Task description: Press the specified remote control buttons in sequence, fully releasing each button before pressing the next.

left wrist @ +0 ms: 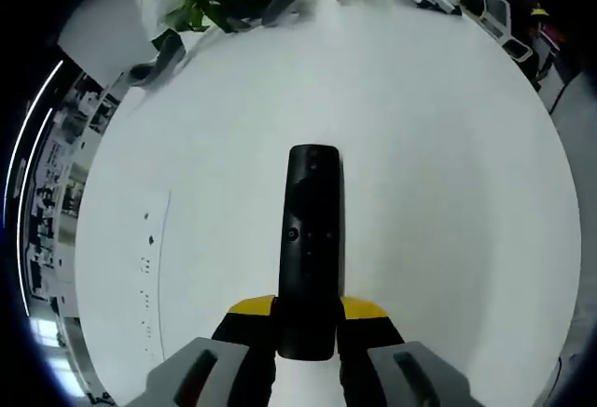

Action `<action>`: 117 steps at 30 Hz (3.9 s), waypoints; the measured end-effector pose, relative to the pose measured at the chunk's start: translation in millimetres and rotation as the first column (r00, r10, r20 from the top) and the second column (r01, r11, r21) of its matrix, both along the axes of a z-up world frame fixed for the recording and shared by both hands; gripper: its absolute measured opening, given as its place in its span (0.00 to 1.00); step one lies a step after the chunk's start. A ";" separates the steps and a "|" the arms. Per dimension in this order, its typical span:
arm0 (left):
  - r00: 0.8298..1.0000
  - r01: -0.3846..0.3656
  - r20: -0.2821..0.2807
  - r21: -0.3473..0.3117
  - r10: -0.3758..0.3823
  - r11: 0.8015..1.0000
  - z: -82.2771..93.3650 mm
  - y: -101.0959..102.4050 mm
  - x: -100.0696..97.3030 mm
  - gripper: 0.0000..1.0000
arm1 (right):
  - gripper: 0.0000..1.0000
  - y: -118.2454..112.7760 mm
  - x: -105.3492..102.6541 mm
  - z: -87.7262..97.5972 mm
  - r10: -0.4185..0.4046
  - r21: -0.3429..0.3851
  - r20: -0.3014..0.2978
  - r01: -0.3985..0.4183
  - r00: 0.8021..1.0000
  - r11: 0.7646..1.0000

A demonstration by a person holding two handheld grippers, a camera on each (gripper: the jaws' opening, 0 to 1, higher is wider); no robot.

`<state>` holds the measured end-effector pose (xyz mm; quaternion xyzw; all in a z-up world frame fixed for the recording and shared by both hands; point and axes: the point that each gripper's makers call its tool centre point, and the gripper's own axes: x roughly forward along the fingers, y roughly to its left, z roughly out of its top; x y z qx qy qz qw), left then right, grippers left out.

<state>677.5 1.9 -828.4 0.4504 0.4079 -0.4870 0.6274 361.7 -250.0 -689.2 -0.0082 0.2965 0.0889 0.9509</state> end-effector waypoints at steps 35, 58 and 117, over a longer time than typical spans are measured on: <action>0.822 -0.515 0.054 -0.351 0.566 0.782 7.9 43.5 31.6 0.86 | 0.91 1.1 1.1 2.7 0.006 -0.004 0.013 -0.006 1.000 1.000; 0.643 -0.695 -0.135 -0.517 0.754 0.500 1.3 45.9 3.2 1.00 | 0.91 3.2 0.8 4.1 0.016 0.006 0.018 -0.016 1.000 1.000; 0.505 -0.572 -0.219 -0.809 0.835 0.134 156.4 93.4 -162.6 1.00 | 1.00 9.4 2.5 26.9 0.017 0.078 0.134 -0.027 0.991 0.997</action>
